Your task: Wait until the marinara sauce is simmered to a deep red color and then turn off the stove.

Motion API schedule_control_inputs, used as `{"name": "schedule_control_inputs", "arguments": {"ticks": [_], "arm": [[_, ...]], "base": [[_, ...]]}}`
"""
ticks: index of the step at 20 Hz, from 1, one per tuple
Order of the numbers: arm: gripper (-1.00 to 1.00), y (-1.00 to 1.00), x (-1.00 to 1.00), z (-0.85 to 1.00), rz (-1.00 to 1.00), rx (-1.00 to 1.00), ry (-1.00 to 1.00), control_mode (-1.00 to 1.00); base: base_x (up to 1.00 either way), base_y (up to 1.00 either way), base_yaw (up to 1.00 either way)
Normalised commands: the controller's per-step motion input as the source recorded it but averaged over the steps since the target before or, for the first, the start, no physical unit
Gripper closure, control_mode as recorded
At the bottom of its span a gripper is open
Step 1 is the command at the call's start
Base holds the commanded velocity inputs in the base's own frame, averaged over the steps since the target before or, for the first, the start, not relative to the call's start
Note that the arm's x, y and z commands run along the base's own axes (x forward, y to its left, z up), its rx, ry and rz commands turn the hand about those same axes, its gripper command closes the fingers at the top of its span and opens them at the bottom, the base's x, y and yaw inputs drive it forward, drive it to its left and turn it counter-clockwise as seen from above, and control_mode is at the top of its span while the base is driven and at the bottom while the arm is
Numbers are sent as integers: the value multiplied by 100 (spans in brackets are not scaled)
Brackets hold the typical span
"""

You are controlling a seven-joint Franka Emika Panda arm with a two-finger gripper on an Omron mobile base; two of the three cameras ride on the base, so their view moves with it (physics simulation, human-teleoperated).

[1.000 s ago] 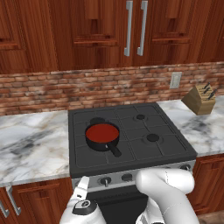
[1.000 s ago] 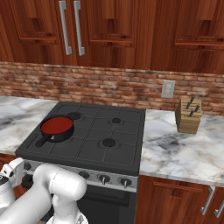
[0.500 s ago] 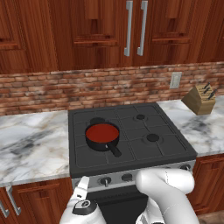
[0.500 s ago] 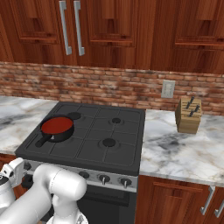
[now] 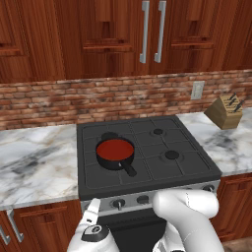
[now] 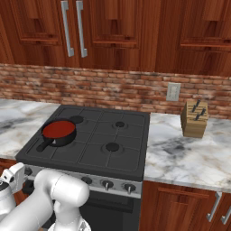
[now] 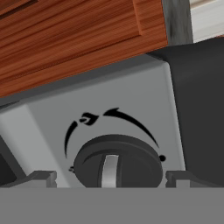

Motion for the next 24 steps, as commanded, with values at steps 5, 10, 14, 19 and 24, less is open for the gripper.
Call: {"name": "schedule_control_inputs", "arguments": {"ticks": [5,10,14,19,24], "arm": [[-100,0,0,0,0,0,0,-100],[-100,0,0,0,0,0,0,-100],[-100,0,0,0,0,0,0,-100],[-100,0,0,0,0,0,0,-100],[-100,0,0,0,0,0,0,-100]], "base": [[0,0,0],[0,0,0],[0,0,0],[0,0,0],[0,0,0]]}}
